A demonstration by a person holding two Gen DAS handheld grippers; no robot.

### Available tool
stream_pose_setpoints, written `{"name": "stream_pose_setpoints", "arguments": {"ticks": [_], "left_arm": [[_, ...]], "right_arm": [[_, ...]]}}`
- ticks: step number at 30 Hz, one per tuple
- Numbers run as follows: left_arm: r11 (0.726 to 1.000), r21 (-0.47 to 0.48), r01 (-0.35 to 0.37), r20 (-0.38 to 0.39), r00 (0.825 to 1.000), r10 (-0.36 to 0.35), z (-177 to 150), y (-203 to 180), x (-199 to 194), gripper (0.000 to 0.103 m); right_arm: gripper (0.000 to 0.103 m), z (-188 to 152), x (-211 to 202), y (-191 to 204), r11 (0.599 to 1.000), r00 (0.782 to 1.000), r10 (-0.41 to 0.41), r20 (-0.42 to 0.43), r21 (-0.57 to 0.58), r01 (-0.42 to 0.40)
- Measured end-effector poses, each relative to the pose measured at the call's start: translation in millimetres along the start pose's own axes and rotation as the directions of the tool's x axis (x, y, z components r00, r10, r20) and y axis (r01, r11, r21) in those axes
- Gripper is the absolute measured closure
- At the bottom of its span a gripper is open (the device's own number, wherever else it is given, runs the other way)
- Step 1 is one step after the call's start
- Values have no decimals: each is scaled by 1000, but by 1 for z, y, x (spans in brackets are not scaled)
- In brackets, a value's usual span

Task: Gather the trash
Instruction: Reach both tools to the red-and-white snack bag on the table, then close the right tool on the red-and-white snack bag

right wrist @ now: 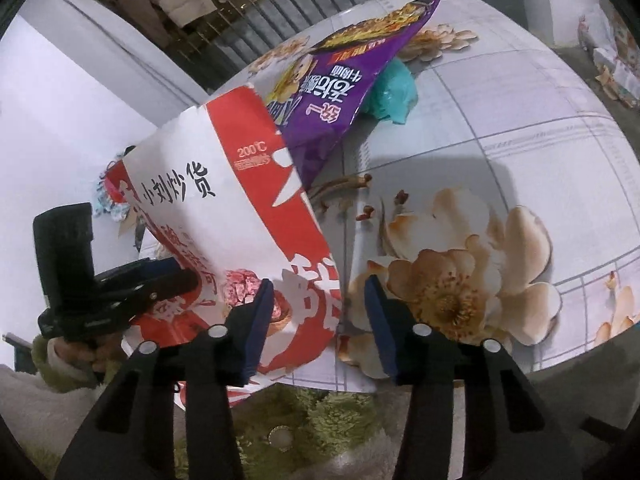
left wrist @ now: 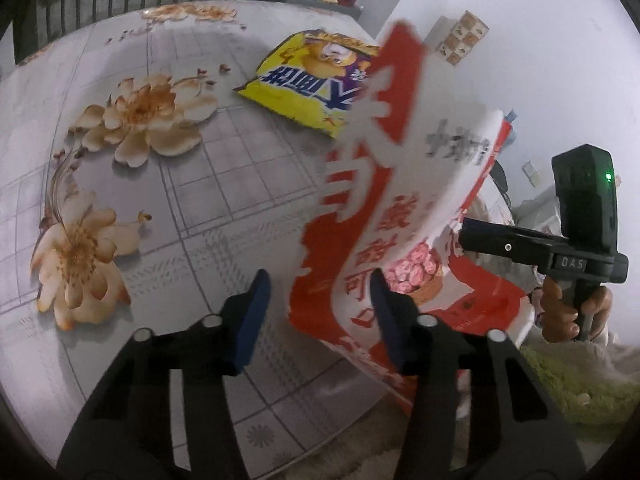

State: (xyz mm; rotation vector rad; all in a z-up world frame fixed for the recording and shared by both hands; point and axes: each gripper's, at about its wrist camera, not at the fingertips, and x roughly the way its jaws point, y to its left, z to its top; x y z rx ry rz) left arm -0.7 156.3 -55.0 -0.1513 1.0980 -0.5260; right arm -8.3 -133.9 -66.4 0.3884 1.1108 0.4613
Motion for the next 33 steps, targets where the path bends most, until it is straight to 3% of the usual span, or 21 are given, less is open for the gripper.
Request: {"name": "stream_pose_setpoints", "arguments": {"ticks": [9,15,20,26,30,33], "left_arm": [[996,62,-65,36,997,63,-4,-8,3,71],[998,27,-55,58,997,53,-2,-4,0,71],[998,44,-45,85,996,41,5,-13,-11,71],[990,143,6,131,991,-25,40,-52,-11,71],[971,235,40,135,988,-74,62,-99,6,71],[949,316,23,122,990,-65,72,-131,28,71]], "right_arm": [[72,6,16,-5,997,997,75,2,18,-75],[84,7,16,-8,996,996,86,13,32,-86],[87,6,0,-14,994,993,94,71,45,-98],[87,5,-42,-38,992,978,65,198,93,-85],[87,-3,-69,-73,985,961,8,275,166,-56],[86,-11,-82,-96,976,951,-52,306,216,-16]]}}
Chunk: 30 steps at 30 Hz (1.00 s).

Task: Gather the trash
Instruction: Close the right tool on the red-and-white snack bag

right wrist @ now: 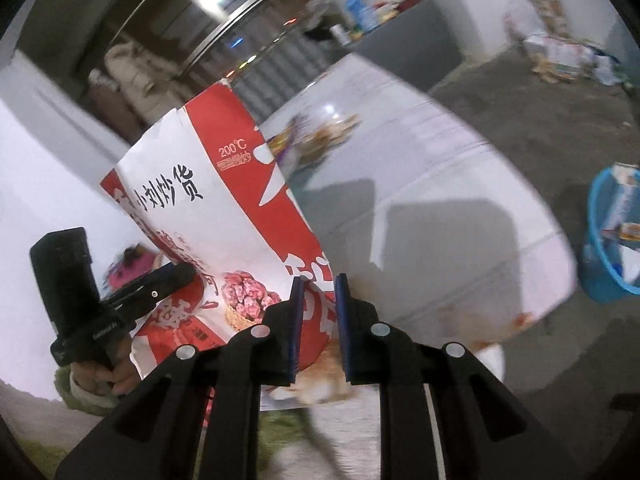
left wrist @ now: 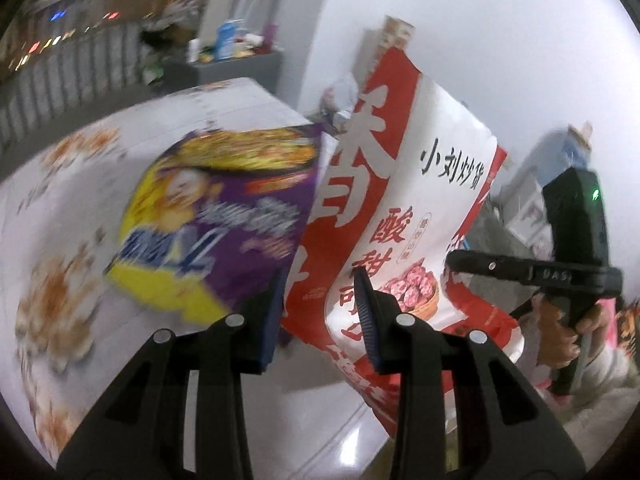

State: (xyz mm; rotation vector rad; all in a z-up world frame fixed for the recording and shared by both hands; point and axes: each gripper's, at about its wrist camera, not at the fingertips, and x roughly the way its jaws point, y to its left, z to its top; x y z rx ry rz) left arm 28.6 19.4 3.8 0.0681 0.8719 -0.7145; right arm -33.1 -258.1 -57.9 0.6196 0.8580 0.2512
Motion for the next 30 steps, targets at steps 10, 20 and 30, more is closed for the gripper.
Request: {"name": "stream_pose_setpoints", "arguments": {"ticks": [10,20,30], "left_arm": [[1000,10,-2,-130,992,3,0,-19,56,71],[999,20,-44,-177,983,47,-2,-26,67,71],[998,32,-56,-186,981,61,0,-29,71,71]], "right_arm": [[77,8,10,-43,999,999,-50,15,12,50],[49,27,19,-47,995,999,9,34,-97,-6],[66,38,36,-39,975,995,82,-55,-200,-92]]}}
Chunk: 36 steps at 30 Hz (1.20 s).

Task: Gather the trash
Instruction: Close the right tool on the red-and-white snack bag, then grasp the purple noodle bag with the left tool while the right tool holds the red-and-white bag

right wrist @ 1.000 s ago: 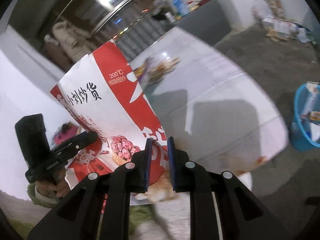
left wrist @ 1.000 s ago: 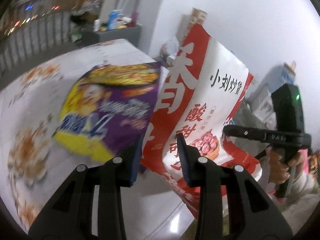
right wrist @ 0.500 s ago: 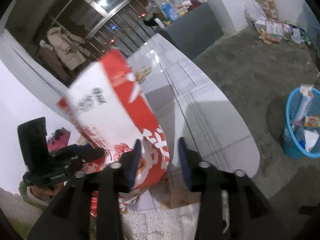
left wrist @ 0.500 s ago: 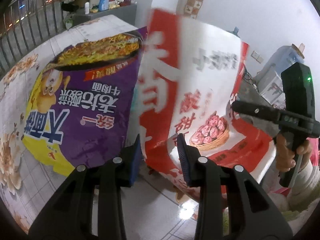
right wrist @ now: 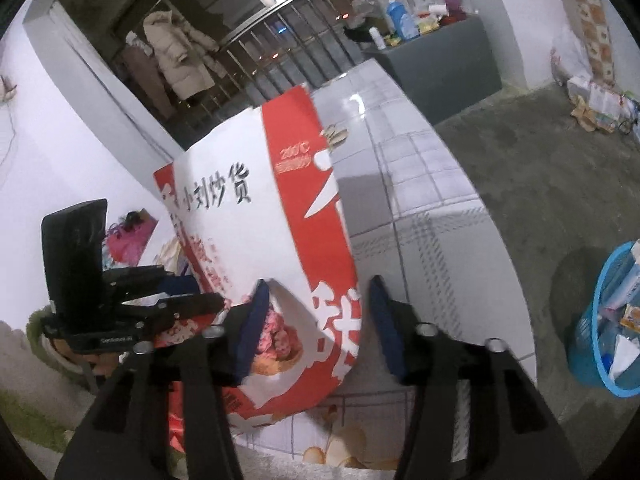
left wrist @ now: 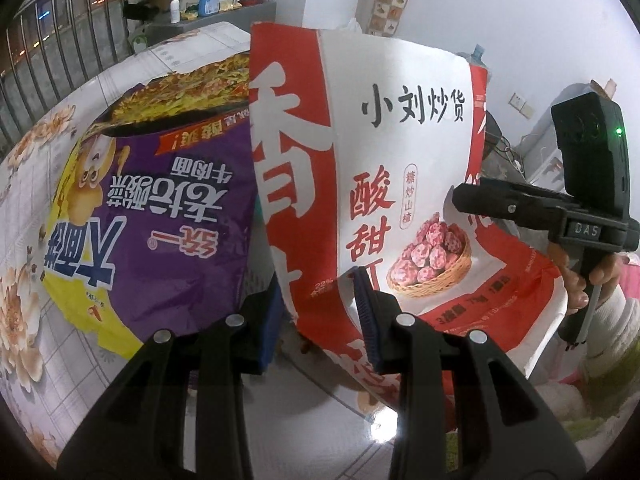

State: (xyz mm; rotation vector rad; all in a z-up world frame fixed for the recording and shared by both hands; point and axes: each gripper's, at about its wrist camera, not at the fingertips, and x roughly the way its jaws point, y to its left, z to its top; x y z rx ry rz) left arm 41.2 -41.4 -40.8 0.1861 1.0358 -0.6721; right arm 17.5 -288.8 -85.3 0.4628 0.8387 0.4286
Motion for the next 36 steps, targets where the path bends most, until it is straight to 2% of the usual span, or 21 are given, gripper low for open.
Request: {"name": "stream_pose_setpoints", "arguments": {"ticks": [2,4,6,7,11,15,19,24,27,32,36], "left_arm": [[1000,2,-2,4,1000,2,0,-1,-1,71],[1000,4,-10,16,1000,10,1,-3,-1,71],[1000,12,-12,30,999,12,4,-4,-3,71],[1000,13,-5,37,999,4,5,-3,-3,71],[999,39,25,75,997,-27,9,-10,-9,71],[997,69,16,134,991,-25,11,-11,-22,71],[991,102,-83,207,977,60,11,-9,-39,71],[969,148,-199,208,964,166,8,-6,-34,66],[941,185,-282,209,947,243,8,-5,-26,65],[903,238,-358,202,927,315,1,-11,-19,64],[850,303,-432,223,899,377,-6,-20,-12,61]], "right_arm": [[69,-3,-1,2,1000,1000,-8,-1,4,8],[76,-5,-4,2,1000,1000,-18,5,12,18],[91,-8,-8,-2,999,1000,-6,21,50,5],[94,-10,-11,-4,997,1000,0,31,72,-3],[97,-23,-23,-8,993,997,-5,83,117,-5],[99,-28,-35,-14,988,991,-17,131,156,-4],[99,-27,-43,-25,979,985,-51,168,203,16],[99,-21,-37,-26,978,980,-91,175,203,55],[99,-17,-32,-25,978,979,-100,177,201,64],[99,-17,-28,-30,972,980,-89,180,231,46],[99,-19,-26,-29,969,980,-86,178,243,41]]}}
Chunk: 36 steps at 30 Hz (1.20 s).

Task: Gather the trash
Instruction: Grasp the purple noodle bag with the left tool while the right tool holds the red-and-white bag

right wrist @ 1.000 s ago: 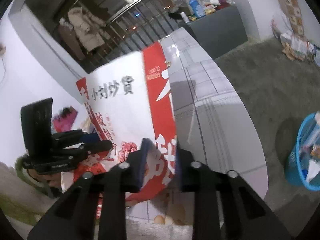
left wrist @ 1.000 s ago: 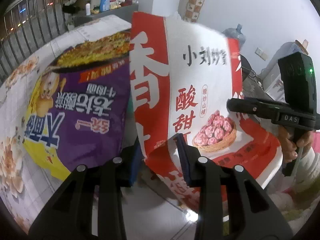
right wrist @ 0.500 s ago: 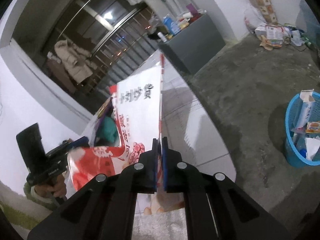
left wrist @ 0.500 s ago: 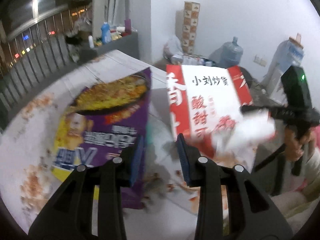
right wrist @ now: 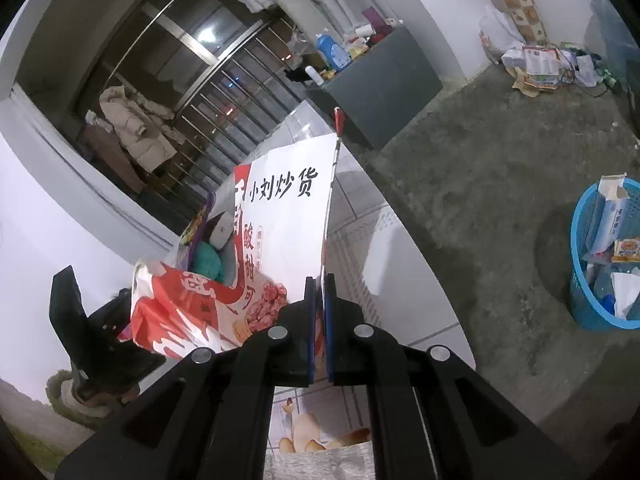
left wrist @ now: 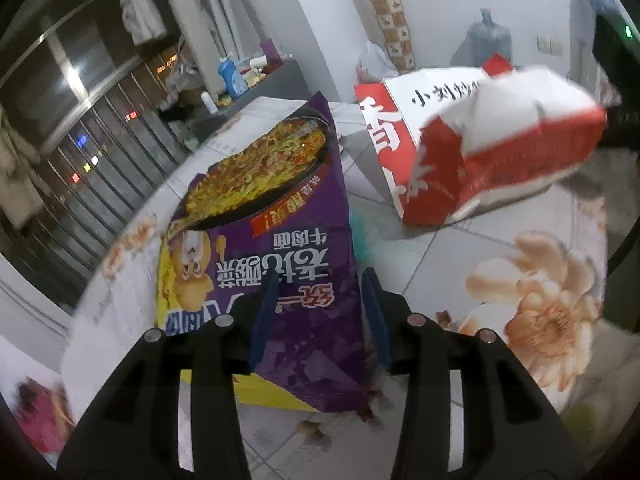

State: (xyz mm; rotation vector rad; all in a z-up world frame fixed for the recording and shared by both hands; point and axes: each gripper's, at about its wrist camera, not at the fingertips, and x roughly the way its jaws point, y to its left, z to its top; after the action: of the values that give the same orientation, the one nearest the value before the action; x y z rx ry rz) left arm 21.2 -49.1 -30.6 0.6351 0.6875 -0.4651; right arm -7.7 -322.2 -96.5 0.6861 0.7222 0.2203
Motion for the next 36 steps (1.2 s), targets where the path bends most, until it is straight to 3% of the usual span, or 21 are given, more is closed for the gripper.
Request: {"name": "stream_pose_setpoints", "arguments": {"ticks": [6,14,24,36], "left_arm": [[989,107,-101,19,995,99,-2,-16,-1,53],[970,130,-204,41,979,201,2,-15,0,53],[974,103,-203,8,979,203,5,-11,-5,87],[959,82,-272,65,961,268,6,7,-22,103]], "right_arm": [[99,-1,1,-1,1000,1000,11,0,20,-11],[99,-3,5,-5,998,999,36,-4,55,-36],[99,-3,5,-10,993,996,88,6,75,-88],[100,-3,-4,-5,989,990,137,44,50,-139]]}}
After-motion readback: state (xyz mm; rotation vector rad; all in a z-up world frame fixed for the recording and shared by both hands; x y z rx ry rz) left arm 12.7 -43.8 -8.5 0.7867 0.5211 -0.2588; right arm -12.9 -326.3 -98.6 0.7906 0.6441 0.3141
